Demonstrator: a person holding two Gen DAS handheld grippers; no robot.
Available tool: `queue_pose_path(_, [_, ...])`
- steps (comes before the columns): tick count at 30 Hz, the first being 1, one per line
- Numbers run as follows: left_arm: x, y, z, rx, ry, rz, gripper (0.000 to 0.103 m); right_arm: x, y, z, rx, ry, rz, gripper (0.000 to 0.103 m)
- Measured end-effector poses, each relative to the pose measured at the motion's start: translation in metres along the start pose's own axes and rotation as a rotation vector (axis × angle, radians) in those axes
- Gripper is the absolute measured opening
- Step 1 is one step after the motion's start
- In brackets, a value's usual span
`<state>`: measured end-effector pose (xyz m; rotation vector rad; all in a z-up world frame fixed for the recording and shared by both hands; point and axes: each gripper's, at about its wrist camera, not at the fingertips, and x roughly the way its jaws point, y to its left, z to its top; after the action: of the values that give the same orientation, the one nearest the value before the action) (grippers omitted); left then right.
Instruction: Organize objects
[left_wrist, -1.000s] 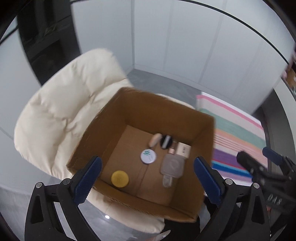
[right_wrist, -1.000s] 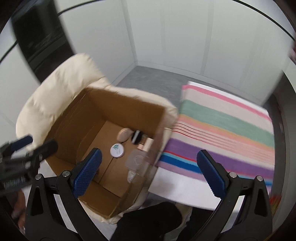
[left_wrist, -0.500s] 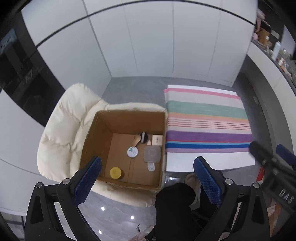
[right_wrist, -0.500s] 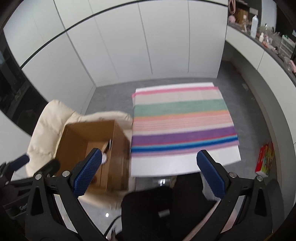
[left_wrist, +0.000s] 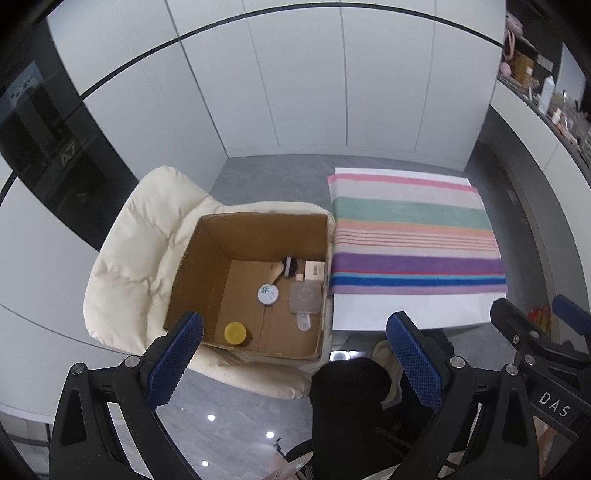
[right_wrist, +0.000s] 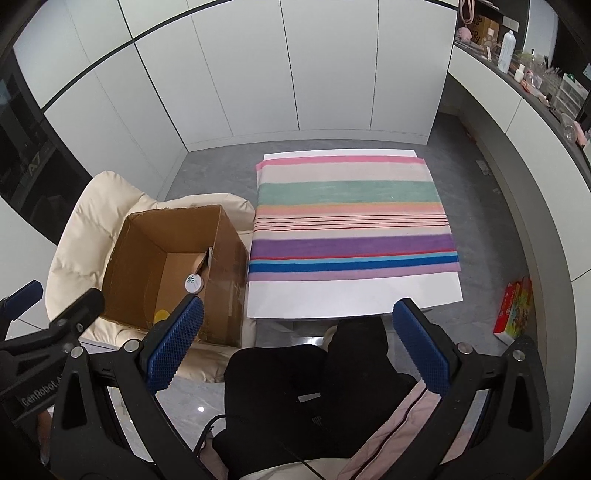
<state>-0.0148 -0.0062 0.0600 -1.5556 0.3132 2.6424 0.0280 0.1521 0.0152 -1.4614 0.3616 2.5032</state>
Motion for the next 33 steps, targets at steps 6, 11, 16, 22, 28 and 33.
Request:
queue_pose_path(6, [-0.0034, 0.0016, -0.0030, -0.006, -0.005, -0.020, 0.100, 0.0023, -0.0018, -0.0037, 0.013, 0.021, 0.005, 0.103])
queue_pose_path(11, [-0.0049, 0.0045, -0.0039, -0.011, -0.009, -0.024, 0.100, 0.0014, 0.0047, -0.0063, -0.008, 0.019, -0.001, 0.103])
queue_pose_path(16, [-0.0063, 0.0030, -0.0054, -0.005, -0.012, -0.026, 0.100, 0.0017, 0.0052, -0.0077, -0.006, 0.023, 0.002, 0.103])
queue_pose_path(22, [-0.0080, -0.0001, -0.0060, 0.002, -0.012, -0.026, 0.100, 0.0016, 0.0039, -0.0084, -0.003, 0.023, 0.000, 0.103])
queue_pose_path(28, [-0.0091, -0.0021, -0.0062, -0.002, -0.012, -0.027, 0.100, 0.0020, 0.0031, -0.0091, -0.006, 0.020, -0.001, 0.103])
queue_pose_path(33, [-0.0075, -0.0025, -0.0070, 0.002, -0.009, -0.031, 0.100, 0.0026, 0.0016, -0.0094, -0.008, 0.020, -0.002, 0.103])
